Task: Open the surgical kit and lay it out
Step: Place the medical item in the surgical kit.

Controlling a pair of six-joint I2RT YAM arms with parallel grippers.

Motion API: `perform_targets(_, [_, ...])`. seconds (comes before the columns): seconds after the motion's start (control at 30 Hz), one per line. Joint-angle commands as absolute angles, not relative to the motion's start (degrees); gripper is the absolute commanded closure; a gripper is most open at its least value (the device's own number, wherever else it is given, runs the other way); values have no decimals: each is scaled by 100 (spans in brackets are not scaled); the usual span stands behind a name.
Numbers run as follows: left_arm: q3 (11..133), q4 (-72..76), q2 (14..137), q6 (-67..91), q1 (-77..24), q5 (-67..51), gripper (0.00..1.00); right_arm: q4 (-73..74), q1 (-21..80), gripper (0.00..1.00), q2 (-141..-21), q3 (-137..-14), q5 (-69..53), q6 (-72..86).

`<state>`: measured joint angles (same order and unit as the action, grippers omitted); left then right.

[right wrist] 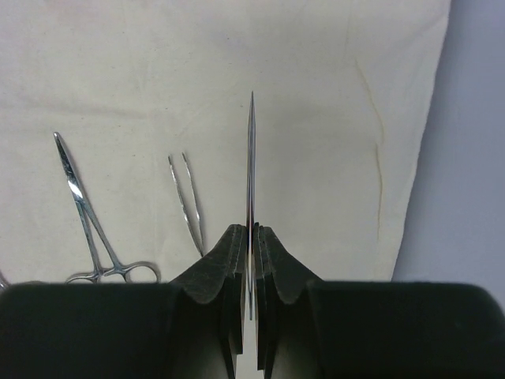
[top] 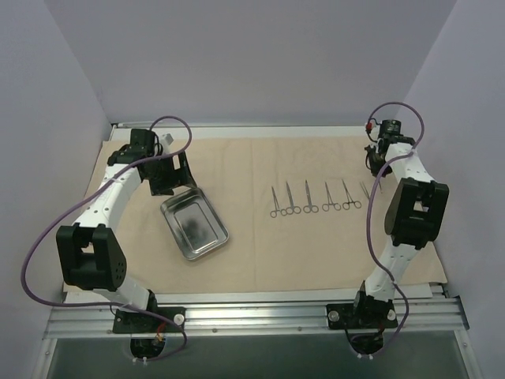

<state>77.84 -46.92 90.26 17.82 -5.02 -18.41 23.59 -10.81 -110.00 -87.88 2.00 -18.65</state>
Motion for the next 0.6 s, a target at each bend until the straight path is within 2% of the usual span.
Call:
perform_targets(0.0, [7998, -4597, 9088, 1723, -448, -1995, 6, 2531, -1081, 100, -11241, -8868, 62, -2092])
perform_targets(0.57, [7963, -4605, 9299, 1740, -194, -2136, 6, 2646, -1116, 100, -11865, -8816, 281, -2100])
